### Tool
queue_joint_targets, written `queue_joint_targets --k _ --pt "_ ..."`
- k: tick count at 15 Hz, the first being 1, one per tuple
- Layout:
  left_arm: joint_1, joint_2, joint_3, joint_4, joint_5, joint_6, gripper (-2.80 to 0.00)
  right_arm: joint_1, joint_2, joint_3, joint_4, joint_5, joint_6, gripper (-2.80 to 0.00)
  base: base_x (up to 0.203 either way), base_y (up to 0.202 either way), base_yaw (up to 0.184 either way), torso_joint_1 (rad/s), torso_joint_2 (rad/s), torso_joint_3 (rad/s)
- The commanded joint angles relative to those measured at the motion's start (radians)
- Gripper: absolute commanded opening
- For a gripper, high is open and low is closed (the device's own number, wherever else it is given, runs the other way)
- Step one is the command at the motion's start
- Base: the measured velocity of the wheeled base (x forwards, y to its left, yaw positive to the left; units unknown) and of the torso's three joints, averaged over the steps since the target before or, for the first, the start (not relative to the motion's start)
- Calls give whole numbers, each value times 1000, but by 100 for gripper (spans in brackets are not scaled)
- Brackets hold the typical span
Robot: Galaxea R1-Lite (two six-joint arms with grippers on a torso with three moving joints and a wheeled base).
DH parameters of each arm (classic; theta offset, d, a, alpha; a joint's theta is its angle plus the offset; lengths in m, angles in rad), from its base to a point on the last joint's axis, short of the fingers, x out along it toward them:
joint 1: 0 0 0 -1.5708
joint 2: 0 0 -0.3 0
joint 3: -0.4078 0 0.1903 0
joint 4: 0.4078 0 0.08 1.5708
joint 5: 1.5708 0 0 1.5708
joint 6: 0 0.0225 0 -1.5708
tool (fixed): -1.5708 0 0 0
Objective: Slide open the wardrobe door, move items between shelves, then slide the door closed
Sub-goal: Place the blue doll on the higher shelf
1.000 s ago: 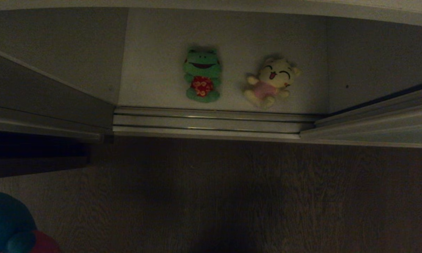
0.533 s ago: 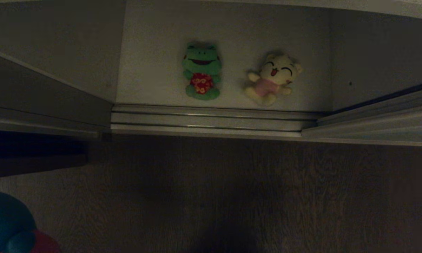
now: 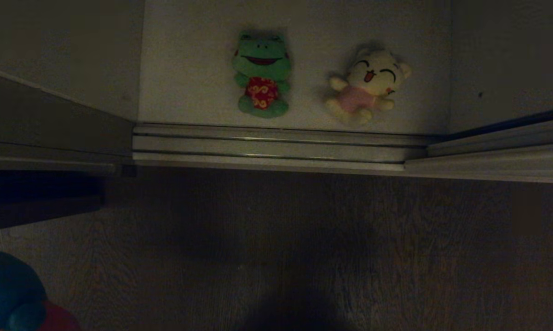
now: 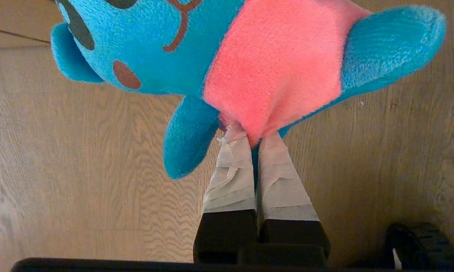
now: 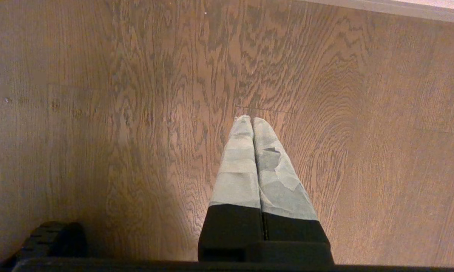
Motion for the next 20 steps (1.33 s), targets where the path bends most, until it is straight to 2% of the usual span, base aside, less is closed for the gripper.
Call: queue_joint_targets --k 1,20 --pt "0 5 -1 0 0 0 -280 0 -2 0 0 0 -1 -280 0 0 0 4 -3 -29" --pt "-1 4 -1 -3 3 -27 -280 0 -2 0 0 0 -1 -280 0 0 0 3 2 184"
